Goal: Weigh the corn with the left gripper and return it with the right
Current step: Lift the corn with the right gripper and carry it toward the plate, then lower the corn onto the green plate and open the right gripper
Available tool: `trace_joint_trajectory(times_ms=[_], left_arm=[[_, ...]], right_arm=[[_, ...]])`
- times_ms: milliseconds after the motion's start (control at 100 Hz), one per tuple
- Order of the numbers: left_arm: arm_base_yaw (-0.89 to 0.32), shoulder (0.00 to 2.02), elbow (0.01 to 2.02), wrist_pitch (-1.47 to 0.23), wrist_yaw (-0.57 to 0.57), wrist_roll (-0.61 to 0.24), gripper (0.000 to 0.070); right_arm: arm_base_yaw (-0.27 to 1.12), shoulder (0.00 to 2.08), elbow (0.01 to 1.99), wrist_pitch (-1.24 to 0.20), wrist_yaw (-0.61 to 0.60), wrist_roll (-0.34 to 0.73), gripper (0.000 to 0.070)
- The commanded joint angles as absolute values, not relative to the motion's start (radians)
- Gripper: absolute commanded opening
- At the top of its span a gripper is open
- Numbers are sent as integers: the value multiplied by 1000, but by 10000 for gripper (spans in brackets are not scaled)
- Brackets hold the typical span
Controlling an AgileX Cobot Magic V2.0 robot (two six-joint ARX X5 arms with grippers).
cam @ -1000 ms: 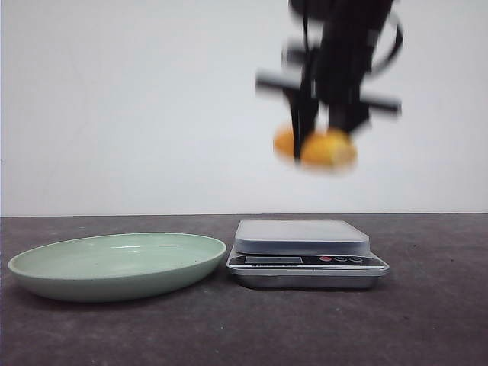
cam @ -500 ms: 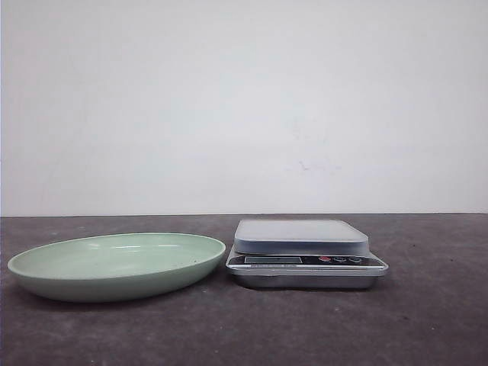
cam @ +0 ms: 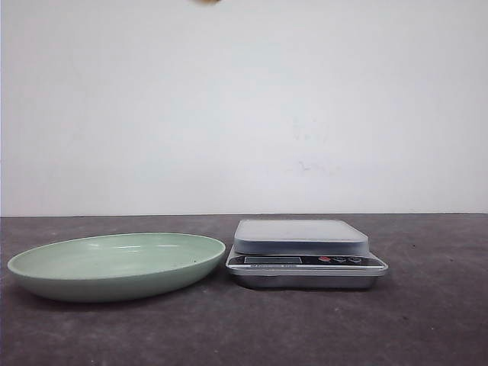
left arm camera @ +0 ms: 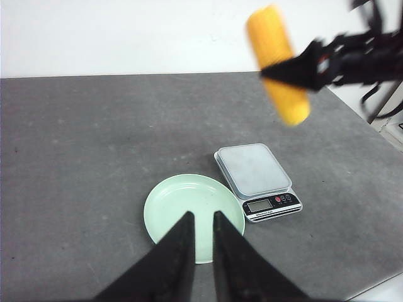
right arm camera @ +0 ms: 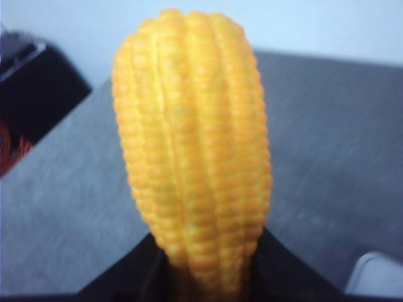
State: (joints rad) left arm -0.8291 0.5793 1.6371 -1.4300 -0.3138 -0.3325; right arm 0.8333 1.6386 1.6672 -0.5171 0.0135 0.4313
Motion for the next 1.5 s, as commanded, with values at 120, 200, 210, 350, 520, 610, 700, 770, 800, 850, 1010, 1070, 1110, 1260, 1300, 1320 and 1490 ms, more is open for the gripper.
trace_joint_trajectory(times_ms=[120,200,210,350,520,610,700,770,800,850,1010,1070,1110,1260,1300,1320,1490], left_arm=[[-838,581,1655,-1485,-317,-326,10],[-838,581,1655,-1485,-318,-326,10],[-838,581,1655,-1485,-318,-326,10],[-838,581,1655,-1485,-319,-326,10],[-838,581,1655,-1485,-322,-326,10],[-838,581,1655,-1485,-322,-326,10],[-838,581,1655,-1485,-322,-326,10],[-838,581,1655,-1485,-323,-326,10],[-838,581,1655,-1485,-323,-326,10],[-838,581,1655,-1485,-326,-326,10],[-838,581,1655,-1485,-326,-326,10],[-838,581,1655,-1485,-326,-326,10],[-838,581,1655,-1485,-326,-326,10],[-838,581,1655,-1485,-326,-326,10],[-838,581,1655,-1485,-326,-326,10],[-838,581,1655,-1485,-326,-326,10],[-838,581,1655,-1485,-325,-326,10]], right_arm=[[840,1812,1692,-529,-27,604,5],[840,1886,1692,-537,-32,680,5],[840,1895,1691,-538,-35,690,5],[842,2004,1691,-529,-94,781,5],[856,2088,1691,-517,-134,872,5],[860,2101,1691,-517,-138,940,5],[865,2101,1691,-522,-120,955,5],[868,2101,1691,-543,-97,960,6],[868,2101,1690,-553,-97,962,6],[868,2101,1690,-570,-99,962,6],[868,2101,1689,-588,-113,957,68],[868,2101,1689,-588,-136,957,239],[868,2101,1689,-585,-155,957,373],[871,2101,1689,-580,-157,957,483],[871,2101,1689,-577,-155,956,483],[871,2101,1689,-576,-155,956,483],[858,2095,1698,-562,-155,949,483]])
